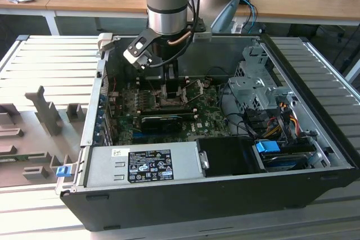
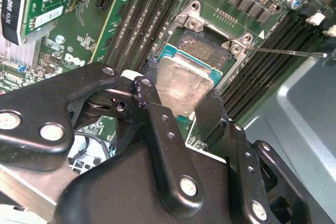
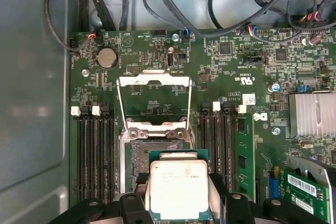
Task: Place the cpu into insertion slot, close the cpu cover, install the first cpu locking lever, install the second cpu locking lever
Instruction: 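Place the cpu into insertion slot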
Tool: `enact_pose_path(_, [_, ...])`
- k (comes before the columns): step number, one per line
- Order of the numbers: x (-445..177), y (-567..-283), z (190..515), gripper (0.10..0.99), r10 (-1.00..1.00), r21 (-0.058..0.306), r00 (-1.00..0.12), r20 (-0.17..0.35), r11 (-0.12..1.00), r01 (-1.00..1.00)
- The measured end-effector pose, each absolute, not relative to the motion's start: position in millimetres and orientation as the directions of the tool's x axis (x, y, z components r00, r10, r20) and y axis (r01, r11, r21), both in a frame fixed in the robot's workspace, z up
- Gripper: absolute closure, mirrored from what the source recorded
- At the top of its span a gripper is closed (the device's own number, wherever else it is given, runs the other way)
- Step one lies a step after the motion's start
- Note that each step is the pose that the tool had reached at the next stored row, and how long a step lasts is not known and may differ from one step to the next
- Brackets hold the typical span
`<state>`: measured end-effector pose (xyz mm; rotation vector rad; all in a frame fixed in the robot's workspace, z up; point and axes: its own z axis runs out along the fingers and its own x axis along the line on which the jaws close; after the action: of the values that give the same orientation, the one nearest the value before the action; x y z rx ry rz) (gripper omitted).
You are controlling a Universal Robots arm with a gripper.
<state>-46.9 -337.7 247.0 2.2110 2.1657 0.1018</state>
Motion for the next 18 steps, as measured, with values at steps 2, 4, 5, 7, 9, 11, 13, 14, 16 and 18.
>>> enact_pose_path(2, [-46.9, -336.7, 244.9, 0.557, 1.000, 0.078, 0.020, 0.016, -0.021, 0.997])
enact_pose_path(4, [-46.9, -335.2, 242.8, 0.557, 1.000, 0.078, 0.020, 0.016, -0.021, 0.997])
enact_pose_path(5, [-46.9, -334.9, 242.3, 0.557, 1.000, 0.078, 0.020, 0.016, -0.021, 0.997])
enact_pose_path(7, [-46.8, -333.3, 240.9, 0.557, 1.000, 0.078, 0.020, 0.016, -0.021, 0.997])
enact_pose_path(9, [-46.9, -331.8, 238.9, 0.557, 1.000, 0.078, 0.020, 0.016, -0.021, 0.997])
enact_pose_path(11, [-46.7, -328.2, 233.0, 0.557, 1.000, 0.078, 0.020, 0.016, -0.021, 0.997])
enact_pose_path(13, [-46.6, -327.5, 228.5, 0.557, 1.000, 0.078, 0.019, 0.016, -0.020, 0.997])
enact_pose_path(14, [-46.7, -327.1, 225.7, 0.557, 1.000, 0.078, 0.019, 0.016, -0.020, 0.997])
enact_pose_path(16, [-46.7, -326.8, 218.1, 0.557, 1.000, 0.078, 0.018, 0.016, -0.019, 0.997])
enact_pose_path(18, [-46.7, -325.2, 216.2, 0.557, 1.000, 0.078, 0.017, 0.016, -0.018, 0.997])
